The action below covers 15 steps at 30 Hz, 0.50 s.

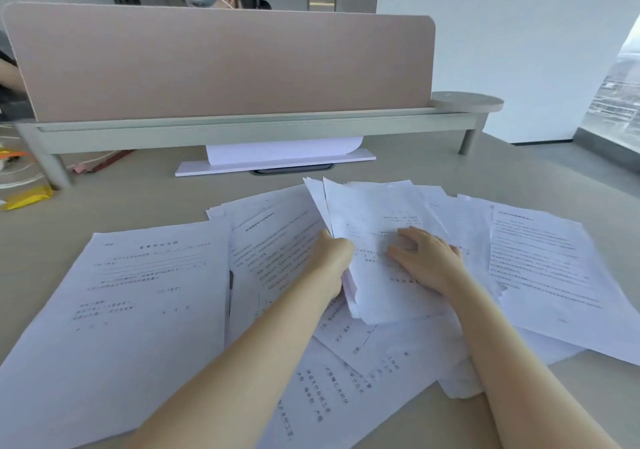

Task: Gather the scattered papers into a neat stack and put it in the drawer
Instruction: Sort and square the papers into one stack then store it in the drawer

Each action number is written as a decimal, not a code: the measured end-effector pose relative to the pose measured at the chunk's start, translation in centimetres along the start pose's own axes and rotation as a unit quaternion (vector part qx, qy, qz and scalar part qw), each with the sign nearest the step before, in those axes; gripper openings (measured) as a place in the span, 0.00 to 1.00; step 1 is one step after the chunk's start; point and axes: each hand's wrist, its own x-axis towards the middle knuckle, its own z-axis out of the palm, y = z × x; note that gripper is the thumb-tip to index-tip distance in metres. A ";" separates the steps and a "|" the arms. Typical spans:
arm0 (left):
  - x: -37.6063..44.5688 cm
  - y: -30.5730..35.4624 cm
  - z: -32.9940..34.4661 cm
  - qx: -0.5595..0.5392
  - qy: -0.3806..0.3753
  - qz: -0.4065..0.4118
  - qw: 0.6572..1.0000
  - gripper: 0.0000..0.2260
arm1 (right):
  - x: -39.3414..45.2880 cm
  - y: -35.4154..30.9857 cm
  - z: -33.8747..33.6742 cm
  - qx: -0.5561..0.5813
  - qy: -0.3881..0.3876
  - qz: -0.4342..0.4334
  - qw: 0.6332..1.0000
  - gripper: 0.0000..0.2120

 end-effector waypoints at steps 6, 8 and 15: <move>-3.5 -1.2 -2.8 -0.027 0.077 0.058 0.995 0.17 | 0.2 0.0 -0.1 0.110 0.068 0.044 0.991 0.25; -5.1 -1.7 -3.6 -0.026 0.052 0.050 0.997 0.17 | 0.2 0.3 -0.2 0.061 0.068 0.064 0.994 0.27; -6.7 -3.7 -4.8 0.341 0.111 0.137 0.923 0.32 | 0.3 3.7 -1.9 0.048 0.081 0.209 0.973 0.32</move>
